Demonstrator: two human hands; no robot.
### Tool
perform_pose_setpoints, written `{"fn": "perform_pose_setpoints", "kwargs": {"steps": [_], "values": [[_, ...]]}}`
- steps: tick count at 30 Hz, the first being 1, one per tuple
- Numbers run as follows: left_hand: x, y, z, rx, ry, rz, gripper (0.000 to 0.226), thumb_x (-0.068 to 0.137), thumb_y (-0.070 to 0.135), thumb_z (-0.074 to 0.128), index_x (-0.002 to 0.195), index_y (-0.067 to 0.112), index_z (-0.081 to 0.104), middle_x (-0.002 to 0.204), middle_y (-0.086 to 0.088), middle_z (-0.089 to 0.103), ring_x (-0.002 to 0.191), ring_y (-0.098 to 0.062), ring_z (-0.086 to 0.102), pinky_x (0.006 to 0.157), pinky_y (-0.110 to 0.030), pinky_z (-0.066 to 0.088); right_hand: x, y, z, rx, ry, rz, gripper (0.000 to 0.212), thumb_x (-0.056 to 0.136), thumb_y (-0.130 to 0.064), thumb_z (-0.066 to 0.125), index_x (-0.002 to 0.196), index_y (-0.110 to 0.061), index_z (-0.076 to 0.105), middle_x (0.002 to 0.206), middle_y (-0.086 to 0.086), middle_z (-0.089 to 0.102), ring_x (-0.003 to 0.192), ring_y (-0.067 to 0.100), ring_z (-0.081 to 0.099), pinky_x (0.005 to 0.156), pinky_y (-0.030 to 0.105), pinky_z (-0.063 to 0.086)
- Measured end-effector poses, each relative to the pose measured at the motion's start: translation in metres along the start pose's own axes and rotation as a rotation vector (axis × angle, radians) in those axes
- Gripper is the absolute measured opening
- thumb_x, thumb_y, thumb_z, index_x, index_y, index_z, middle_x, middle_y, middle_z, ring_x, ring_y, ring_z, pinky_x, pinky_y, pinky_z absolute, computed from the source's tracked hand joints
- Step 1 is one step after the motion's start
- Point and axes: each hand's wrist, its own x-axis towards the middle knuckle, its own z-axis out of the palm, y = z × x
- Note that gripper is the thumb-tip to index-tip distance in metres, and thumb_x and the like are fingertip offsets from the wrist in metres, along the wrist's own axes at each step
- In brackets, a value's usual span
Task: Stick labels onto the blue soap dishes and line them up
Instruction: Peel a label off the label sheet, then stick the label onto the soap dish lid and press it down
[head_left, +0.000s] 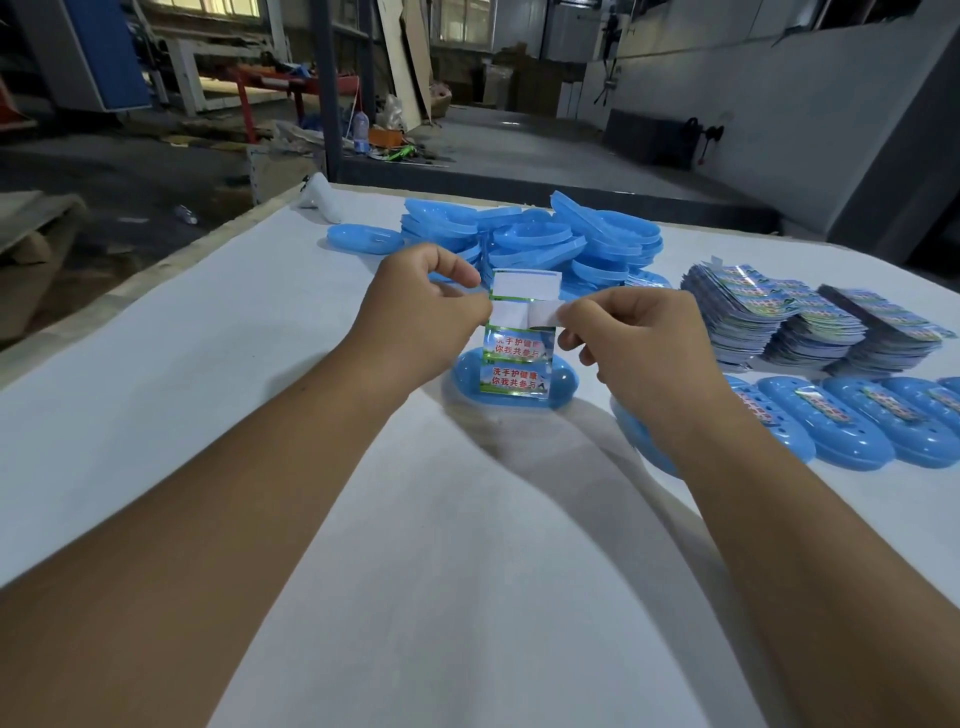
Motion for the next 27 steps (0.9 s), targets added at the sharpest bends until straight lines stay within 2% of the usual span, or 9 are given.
{"fn": "perform_pose_setpoints", "kwargs": {"steps": [3, 7, 10, 16, 18, 20, 22, 24, 27], "values": [[0.003, -0.002, -0.001, 0.020, 0.023, -0.046, 0.017, 0.085, 0.018, 0.072, 0.085, 0.027, 0.058, 0.088, 0.000, 0.072, 0.084, -0.013, 0.066, 0.067, -0.027, 0.050, 0.000, -0.001, -0.001, 0.014, 0.024, 0.037, 0.020, 0.084, -0.024, 0.069, 0.066, -0.022, 0.078, 0.070, 0.004, 0.073, 0.063, 0.014, 0.051, 0.060, 0.035, 0.044], [0.007, -0.005, -0.004, 0.040, 0.044, -0.107, 0.012, 0.088, 0.020, 0.068, 0.088, 0.026, 0.058, 0.100, -0.002, 0.069, 0.095, -0.016, 0.065, 0.059, -0.024, 0.044, 0.002, 0.000, -0.003, 0.002, 0.035, 0.055, 0.022, 0.083, -0.025, 0.067, 0.064, -0.021, 0.077, 0.072, 0.010, 0.072, 0.061, 0.011, 0.051, 0.059, 0.034, 0.044], [0.011, -0.007, -0.007, 0.096, 0.052, -0.135, 0.014, 0.089, 0.021, 0.066, 0.085, 0.027, 0.055, 0.095, 0.002, 0.067, 0.090, -0.013, 0.063, 0.057, -0.023, 0.042, 0.003, 0.001, -0.003, 0.001, 0.042, 0.070, 0.022, 0.082, -0.027, 0.066, 0.063, -0.024, 0.076, 0.067, 0.001, 0.071, 0.058, 0.009, 0.050, 0.057, 0.031, 0.043], [0.020, -0.017, -0.023, 0.292, 0.130, -0.098, 0.012, 0.090, 0.022, 0.061, 0.083, 0.026, 0.051, 0.083, 0.007, 0.057, 0.079, -0.010, 0.059, 0.062, -0.029, 0.049, 0.004, 0.001, -0.005, -0.002, 0.069, 0.108, 0.018, 0.078, -0.031, 0.064, 0.069, -0.022, 0.076, 0.076, 0.012, 0.072, 0.059, 0.013, 0.048, 0.056, 0.034, 0.041], [0.023, -0.021, -0.028, 0.436, 0.128, -0.099, 0.008, 0.091, 0.024, 0.059, 0.094, 0.024, 0.052, 0.083, 0.008, 0.053, 0.074, -0.009, 0.054, 0.055, -0.028, 0.040, 0.004, 0.001, -0.005, -0.012, 0.070, 0.107, 0.019, 0.079, -0.031, 0.064, 0.068, -0.021, 0.076, 0.076, 0.012, 0.072, 0.059, 0.014, 0.048, 0.056, 0.035, 0.042], [0.023, -0.024, -0.033, 0.648, 0.108, -0.110, 0.017, 0.094, 0.027, 0.056, 0.108, 0.022, 0.049, 0.084, 0.005, 0.052, 0.072, -0.013, 0.050, 0.052, -0.028, 0.031, 0.004, 0.000, -0.004, -0.019, 0.066, 0.100, 0.018, 0.080, -0.032, 0.065, 0.069, -0.024, 0.077, 0.074, 0.009, 0.072, 0.060, 0.013, 0.050, 0.057, 0.035, 0.043], [0.021, -0.025, -0.035, 0.830, 0.092, -0.130, 0.023, 0.094, 0.028, 0.054, 0.115, 0.019, 0.048, 0.089, 0.001, 0.054, 0.079, -0.018, 0.052, 0.053, -0.031, 0.030, 0.004, -0.001, -0.004, -0.009, 0.051, 0.095, 0.015, 0.081, -0.034, 0.068, 0.071, -0.029, 0.077, 0.071, 0.004, 0.072, 0.060, 0.013, 0.050, 0.057, 0.035, 0.044], [0.021, -0.027, -0.036, 0.957, 0.078, -0.143, 0.026, 0.094, 0.028, 0.054, 0.116, 0.017, 0.048, 0.084, -0.001, 0.051, 0.081, -0.022, 0.052, 0.053, -0.031, 0.030, 0.002, -0.001, -0.003, 0.004, 0.034, 0.089, 0.014, 0.081, -0.034, 0.069, 0.070, -0.029, 0.077, 0.067, 0.001, 0.071, 0.060, 0.013, 0.049, 0.057, 0.034, 0.042], [0.018, -0.026, -0.037, 1.115, 0.049, -0.153, 0.025, 0.095, 0.033, 0.056, 0.111, 0.016, 0.047, 0.081, -0.002, 0.047, 0.076, -0.020, 0.048, 0.052, -0.030, 0.029, 0.001, -0.001, -0.001, -0.003, 0.025, 0.080, 0.014, 0.080, -0.035, 0.071, 0.072, -0.024, 0.077, 0.075, 0.015, 0.069, 0.062, 0.017, 0.048, 0.058, 0.037, 0.040]]}}
